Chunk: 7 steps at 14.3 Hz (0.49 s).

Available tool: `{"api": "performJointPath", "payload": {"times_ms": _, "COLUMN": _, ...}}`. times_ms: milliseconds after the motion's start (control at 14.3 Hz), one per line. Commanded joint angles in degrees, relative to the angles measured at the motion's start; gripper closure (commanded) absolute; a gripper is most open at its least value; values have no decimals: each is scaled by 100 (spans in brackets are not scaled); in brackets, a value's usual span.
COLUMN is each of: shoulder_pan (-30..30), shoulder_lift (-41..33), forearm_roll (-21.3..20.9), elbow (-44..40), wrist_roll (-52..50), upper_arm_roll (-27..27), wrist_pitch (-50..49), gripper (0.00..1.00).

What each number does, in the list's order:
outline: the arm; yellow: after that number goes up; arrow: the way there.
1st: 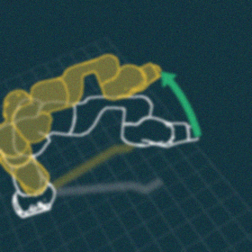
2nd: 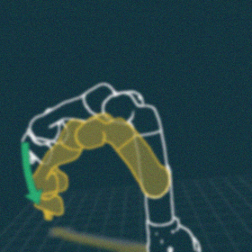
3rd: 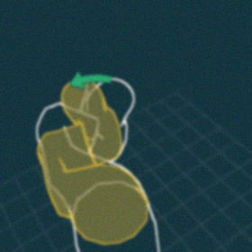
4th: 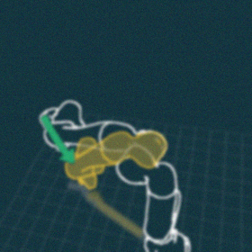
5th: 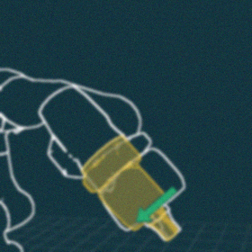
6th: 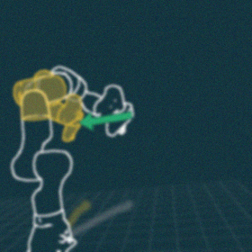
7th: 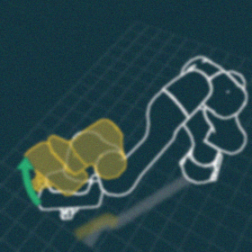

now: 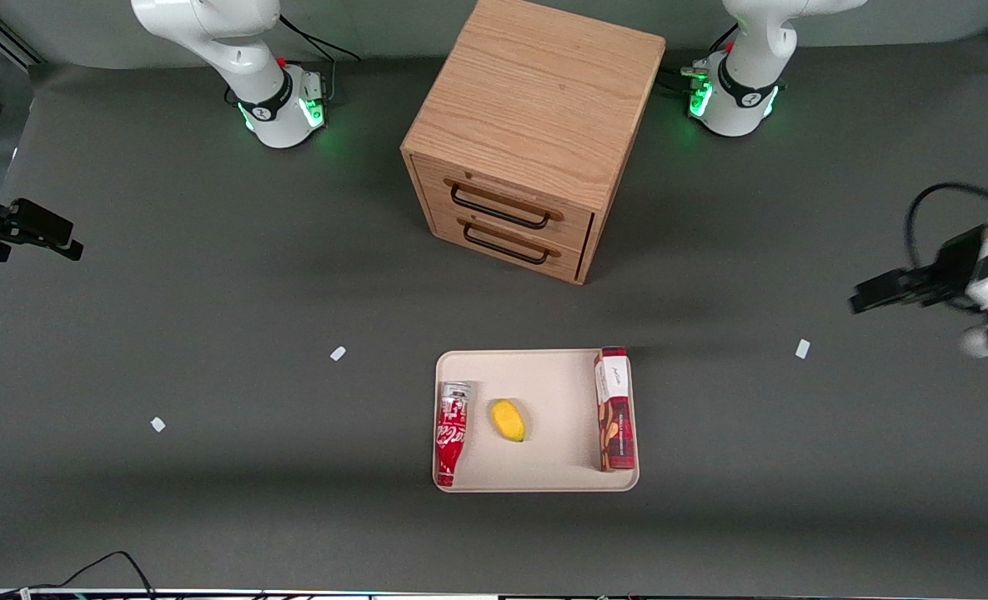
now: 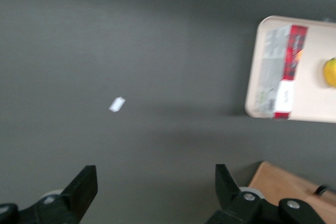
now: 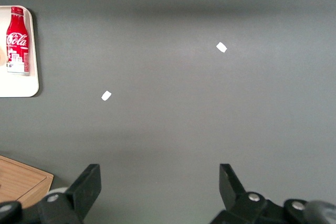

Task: Place red cookie box on tray
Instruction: 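Open the left gripper and withdraw it away from the tray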

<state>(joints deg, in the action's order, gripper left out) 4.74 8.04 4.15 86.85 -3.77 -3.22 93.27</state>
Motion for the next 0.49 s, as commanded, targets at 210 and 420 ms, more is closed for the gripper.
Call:
{"api": "performJointPath", "payload": {"times_ms": 210, "shoulder_pan": 405, "shoulder_lift": -1269, "forearm_roll": -397, "elbow": 991, "wrist_roll": 526, "upper_arm_roll": -91, "wrist_pitch": 25, "gripper": 0}}
{"api": "performJointPath", "payload": {"times_ms": 420, "shoulder_pan": 405, "shoulder_lift": -1393, "forearm_roll": -397, "elbow": 956, "wrist_roll": 544, "upper_arm_roll": -91, "wrist_pitch": -169, "gripper": 0}}
